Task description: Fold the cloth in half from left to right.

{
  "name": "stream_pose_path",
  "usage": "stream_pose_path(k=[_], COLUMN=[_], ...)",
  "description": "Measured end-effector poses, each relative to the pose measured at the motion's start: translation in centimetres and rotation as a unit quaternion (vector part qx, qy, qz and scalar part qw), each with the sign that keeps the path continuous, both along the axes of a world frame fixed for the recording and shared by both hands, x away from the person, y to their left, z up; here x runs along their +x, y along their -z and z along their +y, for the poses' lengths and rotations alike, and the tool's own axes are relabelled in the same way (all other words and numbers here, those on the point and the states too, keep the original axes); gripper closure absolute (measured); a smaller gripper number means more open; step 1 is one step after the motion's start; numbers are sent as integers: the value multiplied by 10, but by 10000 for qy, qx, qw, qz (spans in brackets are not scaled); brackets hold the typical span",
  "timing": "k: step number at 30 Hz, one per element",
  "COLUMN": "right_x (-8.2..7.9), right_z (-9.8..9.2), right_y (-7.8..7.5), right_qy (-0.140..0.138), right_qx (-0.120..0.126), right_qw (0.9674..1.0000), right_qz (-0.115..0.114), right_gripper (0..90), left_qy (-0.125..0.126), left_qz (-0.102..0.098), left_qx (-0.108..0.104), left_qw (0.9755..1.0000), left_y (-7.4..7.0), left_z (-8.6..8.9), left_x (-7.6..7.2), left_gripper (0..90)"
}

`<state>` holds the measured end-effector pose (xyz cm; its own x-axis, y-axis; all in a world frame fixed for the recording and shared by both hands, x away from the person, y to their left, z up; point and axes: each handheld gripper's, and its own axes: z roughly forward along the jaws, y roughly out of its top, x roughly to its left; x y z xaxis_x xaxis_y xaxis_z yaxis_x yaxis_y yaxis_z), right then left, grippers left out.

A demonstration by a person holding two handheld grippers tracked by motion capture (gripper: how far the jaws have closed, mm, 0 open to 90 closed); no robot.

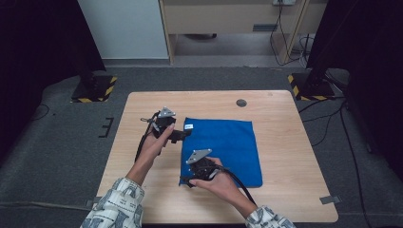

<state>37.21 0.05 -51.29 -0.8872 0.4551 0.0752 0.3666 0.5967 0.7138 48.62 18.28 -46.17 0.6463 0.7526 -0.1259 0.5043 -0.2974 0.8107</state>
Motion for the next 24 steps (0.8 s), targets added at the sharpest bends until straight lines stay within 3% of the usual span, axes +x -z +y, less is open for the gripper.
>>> stream_pose_path(k=[11, 14, 17, 18, 22, 24], right_x=[-13, -15, -17, -17, -19, -19], right_z=[10, 10, 11, 12, 16, 17], right_y=[3, 5, 9, 11, 14, 15], right_qy=[-138, -159, -133, -96, -23, -29], right_qx=[62, 47, -45, -109, -167, -213], right_qw=[9998, 9997, 9997, 9997, 9996, 9995], right_qz=[-161, -151, -191, -192, -231, -238], right_gripper=[625, 635, 605, 528, 410, 398], left_qy=[-98, -100, -97, -93, -87, -97], left_qz=[-32, -19, -16, -16, -9, 1], left_qx=[-23, -14, -8, -3, 9, 10], left_qw=[9999, 9999, 10000, 10000, 10000, 10000], left_y=[-5, -4, -4, -4, -3, -2], left_z=[11, 12, 13, 13, 14, 13], left_x=[-2, -2, -1, -1, -1, 0], left_gripper=[75, 75, 75, 75, 75, 75])
